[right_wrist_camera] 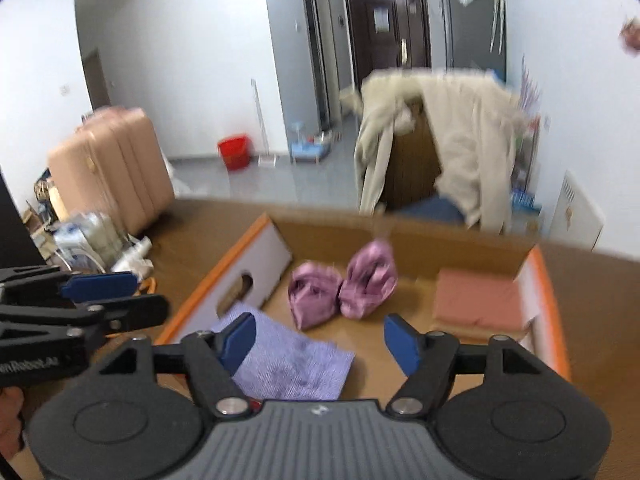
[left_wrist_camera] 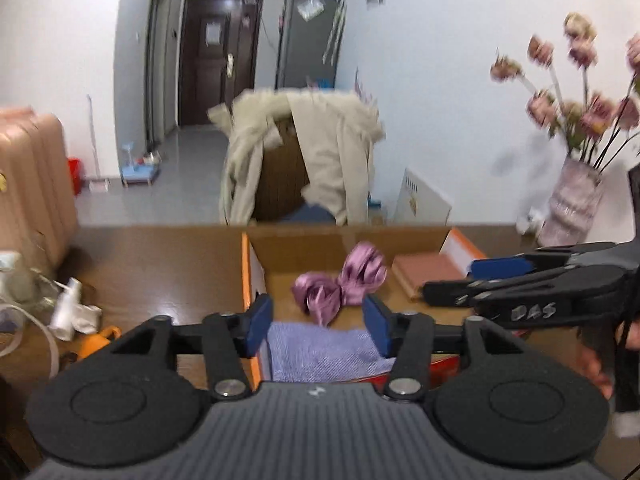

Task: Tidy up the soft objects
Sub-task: 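Move the left tool back toward the remaining soft items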

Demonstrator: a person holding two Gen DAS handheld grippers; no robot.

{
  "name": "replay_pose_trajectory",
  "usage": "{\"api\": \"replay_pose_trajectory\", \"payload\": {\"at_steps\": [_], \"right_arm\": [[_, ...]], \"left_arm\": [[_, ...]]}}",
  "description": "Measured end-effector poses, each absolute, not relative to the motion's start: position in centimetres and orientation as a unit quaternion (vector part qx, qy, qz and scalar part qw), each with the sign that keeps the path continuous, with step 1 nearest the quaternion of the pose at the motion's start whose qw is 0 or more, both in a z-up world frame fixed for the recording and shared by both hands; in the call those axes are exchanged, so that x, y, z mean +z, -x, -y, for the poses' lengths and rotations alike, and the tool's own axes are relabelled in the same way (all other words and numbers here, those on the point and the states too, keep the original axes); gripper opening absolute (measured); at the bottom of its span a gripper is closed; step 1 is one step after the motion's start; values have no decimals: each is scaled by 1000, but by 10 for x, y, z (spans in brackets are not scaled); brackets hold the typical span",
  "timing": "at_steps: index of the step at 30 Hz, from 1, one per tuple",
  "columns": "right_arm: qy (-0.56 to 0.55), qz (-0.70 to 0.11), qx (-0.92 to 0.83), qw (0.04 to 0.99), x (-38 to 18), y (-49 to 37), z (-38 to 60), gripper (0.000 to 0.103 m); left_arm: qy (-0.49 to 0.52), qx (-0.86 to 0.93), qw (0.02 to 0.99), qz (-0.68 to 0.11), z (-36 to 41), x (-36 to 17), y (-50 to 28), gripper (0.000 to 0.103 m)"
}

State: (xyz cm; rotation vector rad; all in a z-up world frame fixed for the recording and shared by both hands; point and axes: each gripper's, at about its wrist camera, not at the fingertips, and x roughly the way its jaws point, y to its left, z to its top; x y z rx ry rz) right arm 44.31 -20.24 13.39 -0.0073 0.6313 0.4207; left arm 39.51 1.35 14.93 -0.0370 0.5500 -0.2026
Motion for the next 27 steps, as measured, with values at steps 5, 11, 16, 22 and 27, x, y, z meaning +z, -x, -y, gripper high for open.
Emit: {"api": "replay_pose_trajectory", "payload": {"at_steps": [5, 11, 16, 22, 27], "right_arm": [[15, -242, 166, 956, 181, -375, 246, 85], [19, -198, 160, 967, 182, -284, 281, 88], [10, -180, 179, 967, 149, -208, 291, 91], [14, -210, 186, 960, 86, -152, 278, 91], [0, -238, 179, 955, 64, -133, 275, 91]], "left_arm": [[4, -97, 969, -229, -10, 179, -330, 81], [-14, -87, 977, -196, 0, 175, -253, 99], [-29, -92, 974, -206, -3, 145, -191, 101], [-32, -97, 969, -225, -4, 107, -147, 103], [-17, -97, 965, -243, -13, 83, -133, 103]]}}
